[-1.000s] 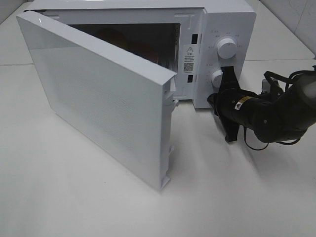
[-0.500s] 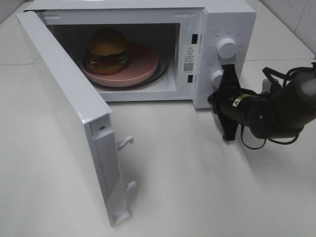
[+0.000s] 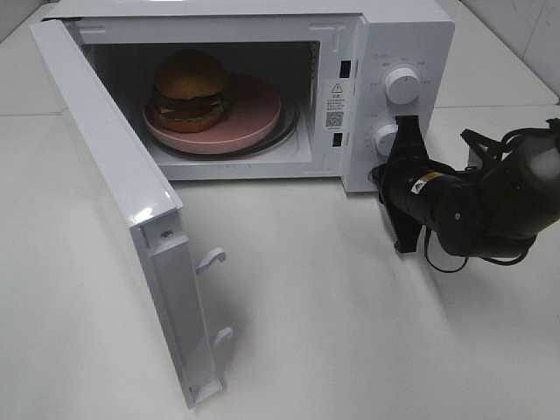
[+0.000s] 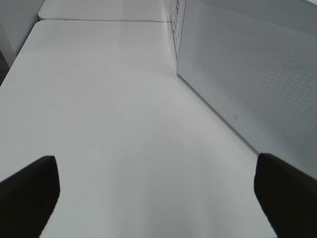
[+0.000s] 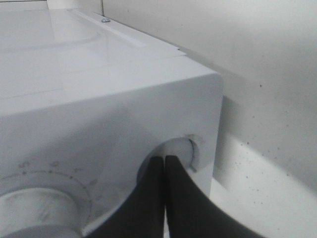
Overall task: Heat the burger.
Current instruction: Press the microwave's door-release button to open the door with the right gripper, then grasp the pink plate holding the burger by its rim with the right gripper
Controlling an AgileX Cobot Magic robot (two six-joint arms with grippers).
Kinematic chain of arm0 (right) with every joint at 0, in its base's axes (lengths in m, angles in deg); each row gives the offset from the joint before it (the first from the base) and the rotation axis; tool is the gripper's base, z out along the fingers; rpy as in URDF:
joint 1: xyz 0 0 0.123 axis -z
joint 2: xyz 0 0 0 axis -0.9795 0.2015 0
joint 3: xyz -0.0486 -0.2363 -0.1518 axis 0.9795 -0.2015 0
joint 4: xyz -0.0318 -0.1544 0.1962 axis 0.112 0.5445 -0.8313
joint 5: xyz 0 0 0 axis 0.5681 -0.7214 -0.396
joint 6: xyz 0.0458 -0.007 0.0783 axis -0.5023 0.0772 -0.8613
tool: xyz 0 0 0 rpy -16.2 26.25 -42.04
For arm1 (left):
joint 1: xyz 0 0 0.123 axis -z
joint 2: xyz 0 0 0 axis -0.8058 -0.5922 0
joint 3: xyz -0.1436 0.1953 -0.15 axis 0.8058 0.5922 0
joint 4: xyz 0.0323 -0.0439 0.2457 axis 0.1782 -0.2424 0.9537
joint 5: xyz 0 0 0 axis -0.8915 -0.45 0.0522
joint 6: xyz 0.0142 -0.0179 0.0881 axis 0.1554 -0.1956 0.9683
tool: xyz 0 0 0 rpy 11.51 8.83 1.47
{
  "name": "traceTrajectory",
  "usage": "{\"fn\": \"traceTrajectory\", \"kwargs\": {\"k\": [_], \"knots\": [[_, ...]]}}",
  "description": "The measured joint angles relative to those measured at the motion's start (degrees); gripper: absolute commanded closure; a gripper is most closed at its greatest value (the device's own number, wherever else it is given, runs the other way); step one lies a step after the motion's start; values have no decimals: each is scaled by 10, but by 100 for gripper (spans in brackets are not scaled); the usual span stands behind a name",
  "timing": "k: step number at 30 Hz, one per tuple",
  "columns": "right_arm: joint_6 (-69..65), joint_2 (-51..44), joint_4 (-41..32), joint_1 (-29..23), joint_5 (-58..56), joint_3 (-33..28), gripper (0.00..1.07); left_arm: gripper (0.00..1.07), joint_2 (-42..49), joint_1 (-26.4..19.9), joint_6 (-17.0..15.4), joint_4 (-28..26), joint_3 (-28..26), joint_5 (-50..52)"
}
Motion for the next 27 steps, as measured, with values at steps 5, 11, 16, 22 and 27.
{"fn": "traceTrajectory", "kwargs": {"k": [5, 11, 16, 22, 27], "knots": [[0, -6, 0, 0, 1, -8, 107, 6, 0, 0, 0, 0, 0, 0], [0, -19, 5, 0, 5, -21, 107, 6, 0, 0, 0, 0, 0, 0], [0, -31, 14, 0, 7, -40, 107, 6, 0, 0, 0, 0, 0, 0], [0, -52, 14, 0, 7, -73, 107, 6, 0, 0, 0, 0, 0, 0], [27, -82, 38, 0, 8, -103, 107, 6, 0, 0, 0, 0, 0, 0]]}}
